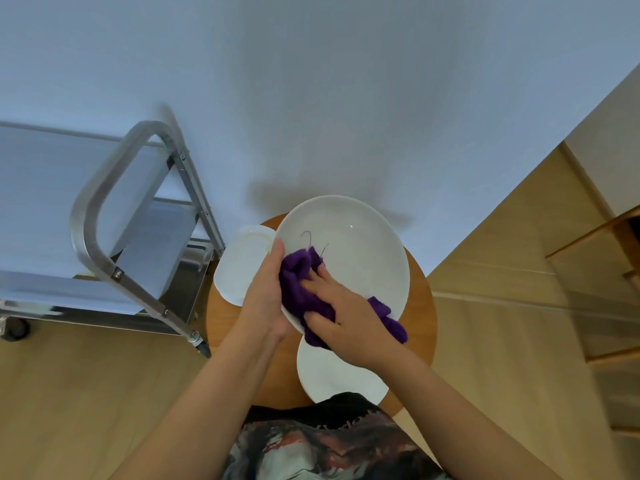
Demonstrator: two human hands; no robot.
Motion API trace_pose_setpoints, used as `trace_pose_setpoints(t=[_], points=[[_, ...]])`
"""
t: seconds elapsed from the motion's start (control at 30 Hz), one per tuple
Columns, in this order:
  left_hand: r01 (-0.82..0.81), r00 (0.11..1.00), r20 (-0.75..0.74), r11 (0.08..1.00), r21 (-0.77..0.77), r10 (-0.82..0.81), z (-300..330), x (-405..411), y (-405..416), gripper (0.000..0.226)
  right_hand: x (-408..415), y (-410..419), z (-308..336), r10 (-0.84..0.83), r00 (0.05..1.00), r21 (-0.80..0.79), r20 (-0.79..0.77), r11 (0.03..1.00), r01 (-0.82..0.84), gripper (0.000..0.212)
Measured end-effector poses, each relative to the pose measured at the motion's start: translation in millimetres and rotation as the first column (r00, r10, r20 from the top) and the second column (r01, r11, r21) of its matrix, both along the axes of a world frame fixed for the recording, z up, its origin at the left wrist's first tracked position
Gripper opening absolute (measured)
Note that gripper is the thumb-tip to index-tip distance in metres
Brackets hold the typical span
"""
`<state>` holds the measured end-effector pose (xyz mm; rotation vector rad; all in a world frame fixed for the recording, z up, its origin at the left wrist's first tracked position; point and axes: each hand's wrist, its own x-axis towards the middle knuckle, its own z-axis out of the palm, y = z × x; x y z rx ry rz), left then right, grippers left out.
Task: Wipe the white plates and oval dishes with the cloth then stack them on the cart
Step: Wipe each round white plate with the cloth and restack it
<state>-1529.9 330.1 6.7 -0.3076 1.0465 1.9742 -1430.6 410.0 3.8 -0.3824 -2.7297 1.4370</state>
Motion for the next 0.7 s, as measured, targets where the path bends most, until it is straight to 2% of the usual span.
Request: trace_pose_setpoints(t=[0.13, 0.23, 0.33, 0.4, 0.47, 0.5, 0.6, 0.63, 0.7], points=[[0.106, 0.994, 0.030, 0.994, -0.010, -0.106, -2.5, -3.2, -4.9, 0.044, 20.2, 23.8, -8.3, 0.122, 0.987, 0.152, 0.100, 0.979, -0.137, 0.054], [0.219, 0.975, -0.036, 0.975, 0.049, -0.217, -0.6, -11.4, -8.9, 0.055, 35.6, 48.2, -15.9, 0.094, 0.985, 0.326, 0.143, 0.935, -0.137, 0.057], [0.220, 0.955, -0.175, 0.967, -0.127, -0.240, -2.6, -17.1, -12.0, 0.048, 42.2, 68.2, -18.8, -0.031, 0.995, 0.514, 0.091, 0.858, -0.020, 0.054], [0.242, 0.941, -0.170, 0.933, -0.267, -0.293, -2.1, -17.4, -12.0, 0.043, 41.4, 73.9, -20.2, -0.080, 0.995, 0.602, 0.064, 0.798, 0.025, 0.049], [0.265, 0.930, -0.162, 0.906, -0.330, -0.331, 0.4, -17.5, -10.8, 0.038, 40.7, 72.5, -18.9, -0.143, 0.990, 0.574, 0.004, 0.811, 0.115, 0.044], [0.271, 0.925, -0.167, 0.900, -0.342, -0.342, 1.1, -18.7, -10.4, 0.038, 39.9, 70.0, -16.0, -0.205, 0.976, 0.516, -0.071, 0.830, 0.212, 0.042], [0.297, 0.902, -0.192, 0.879, -0.373, -0.386, 3.9, -27.2, -11.3, 0.042, 31.7, 67.5, 2.1, -0.360, 0.841, 0.360, -0.403, 0.783, 0.508, 0.048], [0.320, 0.888, -0.201, 0.869, -0.378, -0.414, 5.2, -30.1, -11.8, 0.042, 26.3, 68.4, 10.1, -0.364, 0.814, 0.334, -0.453, 0.777, 0.534, 0.050], [0.403, 0.840, -0.219, 0.841, -0.361, -0.497, 10.1, -34.5, -10.5, 0.039, 11.9, 70.0, 27.0, -0.308, 0.852, 0.316, -0.422, 0.831, 0.457, 0.052]])
